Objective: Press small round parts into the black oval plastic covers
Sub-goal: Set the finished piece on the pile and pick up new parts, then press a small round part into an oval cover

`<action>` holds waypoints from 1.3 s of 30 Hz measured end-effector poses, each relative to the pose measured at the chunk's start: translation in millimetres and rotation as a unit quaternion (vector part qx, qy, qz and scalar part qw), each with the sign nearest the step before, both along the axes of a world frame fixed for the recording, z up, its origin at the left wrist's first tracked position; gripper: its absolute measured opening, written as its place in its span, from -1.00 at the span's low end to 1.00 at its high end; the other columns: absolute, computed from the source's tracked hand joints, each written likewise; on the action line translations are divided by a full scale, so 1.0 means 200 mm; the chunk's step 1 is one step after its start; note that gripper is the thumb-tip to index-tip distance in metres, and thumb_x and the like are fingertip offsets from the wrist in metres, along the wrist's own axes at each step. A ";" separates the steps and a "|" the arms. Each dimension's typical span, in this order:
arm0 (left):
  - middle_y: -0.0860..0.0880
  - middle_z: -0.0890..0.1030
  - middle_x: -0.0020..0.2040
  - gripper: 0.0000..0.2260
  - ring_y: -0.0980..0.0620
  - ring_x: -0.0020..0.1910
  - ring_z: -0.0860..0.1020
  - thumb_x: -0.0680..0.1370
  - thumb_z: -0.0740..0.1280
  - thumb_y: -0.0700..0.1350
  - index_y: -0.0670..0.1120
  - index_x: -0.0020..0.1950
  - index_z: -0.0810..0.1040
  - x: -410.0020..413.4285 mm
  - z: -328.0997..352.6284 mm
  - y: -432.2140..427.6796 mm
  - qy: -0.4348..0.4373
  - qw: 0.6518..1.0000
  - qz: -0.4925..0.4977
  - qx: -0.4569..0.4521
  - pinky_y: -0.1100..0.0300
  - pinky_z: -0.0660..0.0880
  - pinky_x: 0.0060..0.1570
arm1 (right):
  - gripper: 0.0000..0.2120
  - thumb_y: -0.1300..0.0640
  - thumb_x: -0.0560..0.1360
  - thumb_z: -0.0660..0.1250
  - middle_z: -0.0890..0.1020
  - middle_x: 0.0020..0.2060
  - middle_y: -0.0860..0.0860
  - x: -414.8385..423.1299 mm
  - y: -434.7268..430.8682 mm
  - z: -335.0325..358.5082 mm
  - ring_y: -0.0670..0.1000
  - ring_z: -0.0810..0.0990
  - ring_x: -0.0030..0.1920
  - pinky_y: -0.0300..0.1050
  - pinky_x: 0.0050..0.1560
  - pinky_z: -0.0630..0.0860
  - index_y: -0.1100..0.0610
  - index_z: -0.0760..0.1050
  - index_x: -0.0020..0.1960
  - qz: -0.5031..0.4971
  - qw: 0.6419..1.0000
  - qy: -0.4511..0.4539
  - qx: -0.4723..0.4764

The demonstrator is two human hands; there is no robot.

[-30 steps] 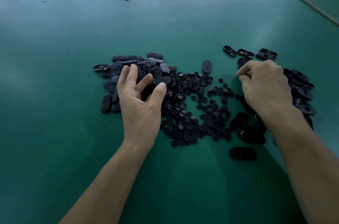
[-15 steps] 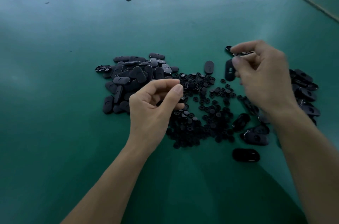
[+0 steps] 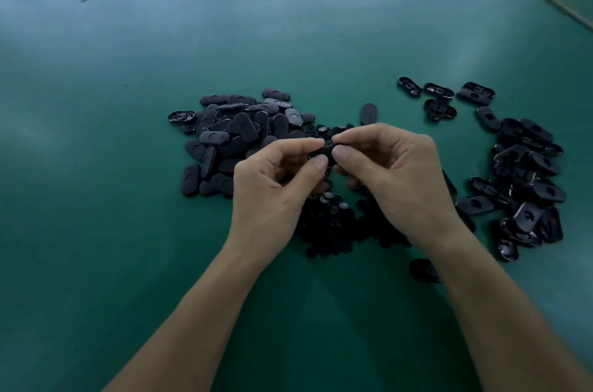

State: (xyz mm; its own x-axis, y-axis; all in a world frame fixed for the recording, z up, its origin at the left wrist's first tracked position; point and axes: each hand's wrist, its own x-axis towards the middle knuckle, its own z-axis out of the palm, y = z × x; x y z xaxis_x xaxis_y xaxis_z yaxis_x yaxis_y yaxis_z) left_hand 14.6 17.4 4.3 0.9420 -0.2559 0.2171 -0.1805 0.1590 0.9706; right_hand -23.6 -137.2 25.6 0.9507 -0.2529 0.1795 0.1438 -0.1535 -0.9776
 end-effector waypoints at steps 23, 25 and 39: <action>-0.02 0.70 -0.20 -0.85 0.07 -0.23 0.68 0.56 0.39 -0.33 -0.09 0.02 0.65 0.00 0.01 -0.01 0.031 0.998 0.051 -0.021 0.27 0.59 -0.18 | -0.82 -0.04 0.53 0.40 0.59 -0.10 -0.03 -0.03 0.01 -0.03 0.02 0.54 0.00 -0.06 0.03 0.52 0.00 0.66 0.06 -0.125 0.898 0.100 -0.409; -0.03 0.70 -0.20 -0.84 0.07 -0.23 0.68 0.56 0.39 -0.33 -0.09 0.02 0.65 0.00 0.01 0.00 0.030 0.998 0.051 -0.019 0.28 0.59 -0.19 | -0.84 -0.08 0.52 0.41 0.56 -0.14 -0.05 -0.03 0.02 -0.02 0.01 0.52 -0.03 -0.10 -0.05 0.47 -0.02 0.66 0.01 -0.129 0.897 0.103 -0.411; -0.04 0.71 -0.19 -0.84 0.07 -0.23 0.68 0.56 0.39 -0.34 -0.11 0.03 0.66 -0.01 0.03 -0.01 0.036 0.998 0.056 -0.005 0.29 0.59 -0.19 | -0.86 0.13 0.65 0.23 0.48 -0.10 0.00 -0.01 0.04 -0.02 0.02 0.46 -0.07 -0.24 -0.09 0.29 0.11 0.54 0.00 -0.152 0.912 0.054 -0.376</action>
